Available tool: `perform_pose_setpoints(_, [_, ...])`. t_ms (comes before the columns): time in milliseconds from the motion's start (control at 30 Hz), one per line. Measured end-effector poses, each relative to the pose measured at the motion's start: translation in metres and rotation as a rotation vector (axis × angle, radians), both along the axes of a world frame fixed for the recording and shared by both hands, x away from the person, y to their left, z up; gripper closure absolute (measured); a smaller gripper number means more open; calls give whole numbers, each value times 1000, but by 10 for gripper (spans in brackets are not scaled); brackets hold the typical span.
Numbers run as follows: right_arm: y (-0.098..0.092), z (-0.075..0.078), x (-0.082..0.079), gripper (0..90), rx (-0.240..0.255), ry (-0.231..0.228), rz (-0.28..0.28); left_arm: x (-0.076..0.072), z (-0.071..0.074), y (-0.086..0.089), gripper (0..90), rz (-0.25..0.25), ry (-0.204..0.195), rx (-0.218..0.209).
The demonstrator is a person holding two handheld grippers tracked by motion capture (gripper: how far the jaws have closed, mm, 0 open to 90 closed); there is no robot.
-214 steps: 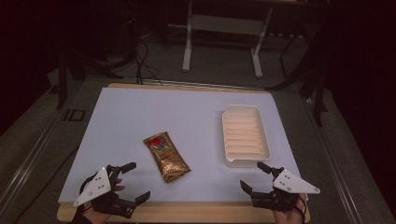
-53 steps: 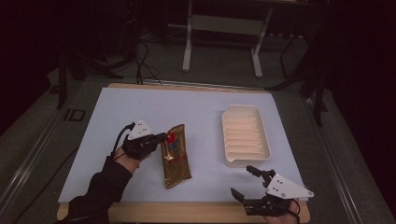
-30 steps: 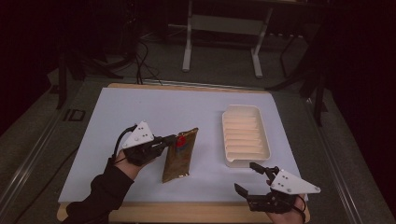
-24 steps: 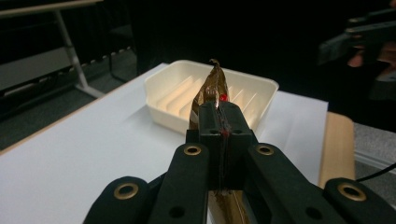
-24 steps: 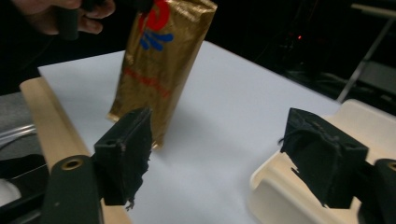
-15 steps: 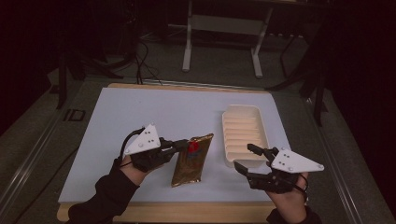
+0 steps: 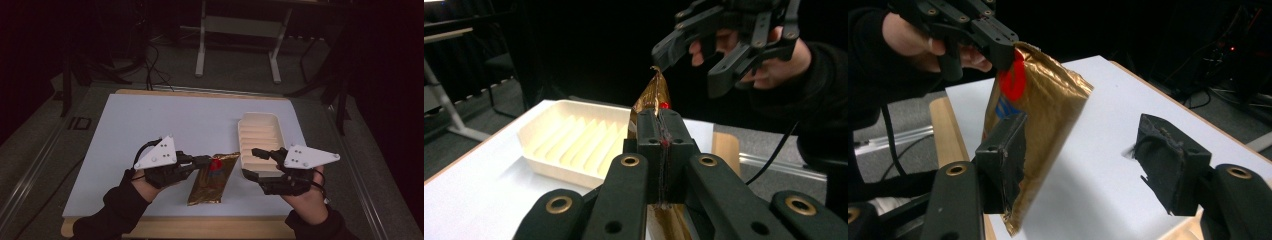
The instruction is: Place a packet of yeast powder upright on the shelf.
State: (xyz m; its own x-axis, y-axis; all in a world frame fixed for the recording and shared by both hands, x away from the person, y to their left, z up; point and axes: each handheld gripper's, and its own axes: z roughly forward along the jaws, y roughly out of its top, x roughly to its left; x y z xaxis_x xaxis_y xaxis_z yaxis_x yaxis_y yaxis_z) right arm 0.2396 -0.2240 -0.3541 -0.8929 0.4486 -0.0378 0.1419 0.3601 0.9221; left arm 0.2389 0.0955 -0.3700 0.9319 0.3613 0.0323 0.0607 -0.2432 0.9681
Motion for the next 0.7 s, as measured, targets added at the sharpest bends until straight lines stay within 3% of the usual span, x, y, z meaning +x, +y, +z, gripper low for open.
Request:
perform_pose_setpoints(200, [13, -9, 7, 388, 27, 81, 67, -3, 0, -7, 900, -25, -16, -36])
perform_pose_setpoints(333, [21, -14, 10, 416, -1, 113, 106, -4, 1, -10, 900, -24, -30, -53])
perform_pose_setpoints(533, [26, -17, 16, 505, -42, 144, 156, -4, 2, -14, 900, -31, -23, -77])
perform_pose_setpoints(700, [28, -18, 21, 667, -95, 165, 236, -4, 0, -18, 898, -30, -23, -62])
